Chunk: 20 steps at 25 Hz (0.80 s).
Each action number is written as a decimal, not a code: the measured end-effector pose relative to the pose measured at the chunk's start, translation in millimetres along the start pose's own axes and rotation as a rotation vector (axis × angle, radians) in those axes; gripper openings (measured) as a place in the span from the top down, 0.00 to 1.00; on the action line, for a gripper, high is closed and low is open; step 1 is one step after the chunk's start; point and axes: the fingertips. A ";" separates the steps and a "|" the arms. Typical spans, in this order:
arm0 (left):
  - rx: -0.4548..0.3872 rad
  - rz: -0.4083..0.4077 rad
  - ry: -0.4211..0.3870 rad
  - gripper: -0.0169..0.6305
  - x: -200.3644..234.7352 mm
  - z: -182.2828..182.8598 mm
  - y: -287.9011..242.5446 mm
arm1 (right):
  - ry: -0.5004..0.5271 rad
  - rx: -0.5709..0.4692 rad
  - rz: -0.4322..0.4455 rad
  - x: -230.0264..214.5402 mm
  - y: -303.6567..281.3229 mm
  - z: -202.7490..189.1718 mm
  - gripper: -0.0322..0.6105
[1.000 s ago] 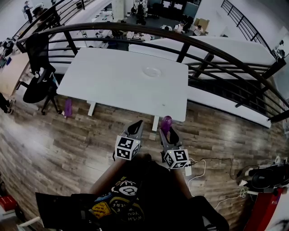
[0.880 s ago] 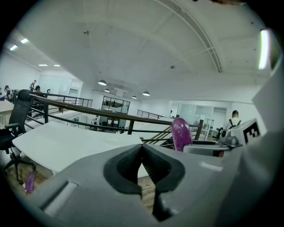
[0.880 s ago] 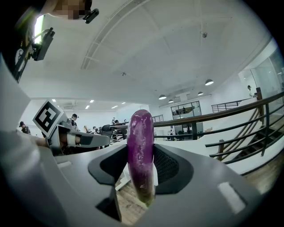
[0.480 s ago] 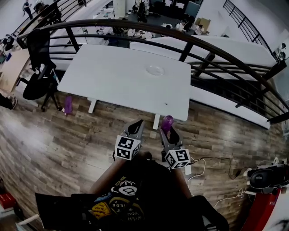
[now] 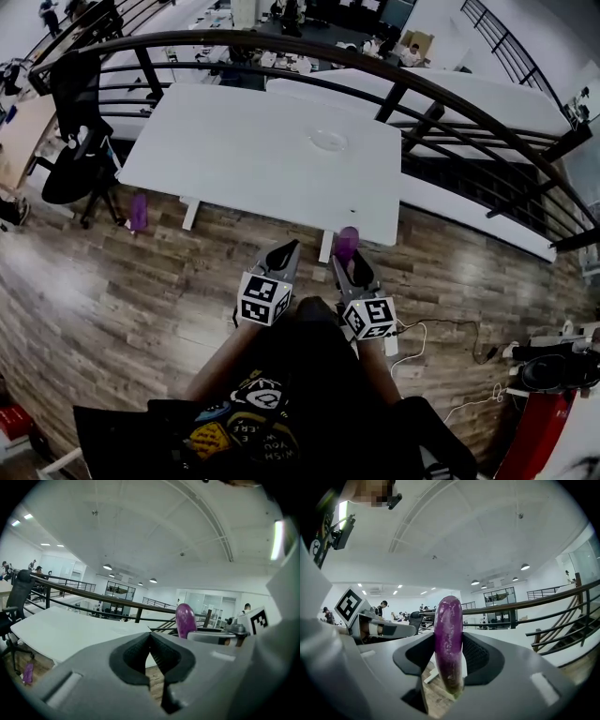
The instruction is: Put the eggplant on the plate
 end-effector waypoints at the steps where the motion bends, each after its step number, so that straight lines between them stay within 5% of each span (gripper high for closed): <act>1: 0.001 -0.008 0.002 0.97 0.5 -1.2 -0.4 | -0.001 0.002 -0.005 1.9 -1.2 -0.9 0.65; 10: 0.036 -0.025 0.016 0.97 22.1 -5.4 -24.6 | -0.005 0.028 -0.007 -5.1 -29.5 -6.6 0.65; 14: 0.056 -0.017 0.000 0.97 31.8 -4.7 -54.5 | -0.004 0.041 -0.003 -31.7 -53.7 -10.3 0.65; 20: 0.030 -0.041 0.083 0.97 63.8 17.2 -121.5 | -0.008 0.046 0.010 -87.1 -101.1 1.8 0.65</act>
Point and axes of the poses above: the fingertips, and each gripper's own axes: y backward along the fingers, x to its left, z out of its top, and after that the axes turned 1 degree about y, right-handed
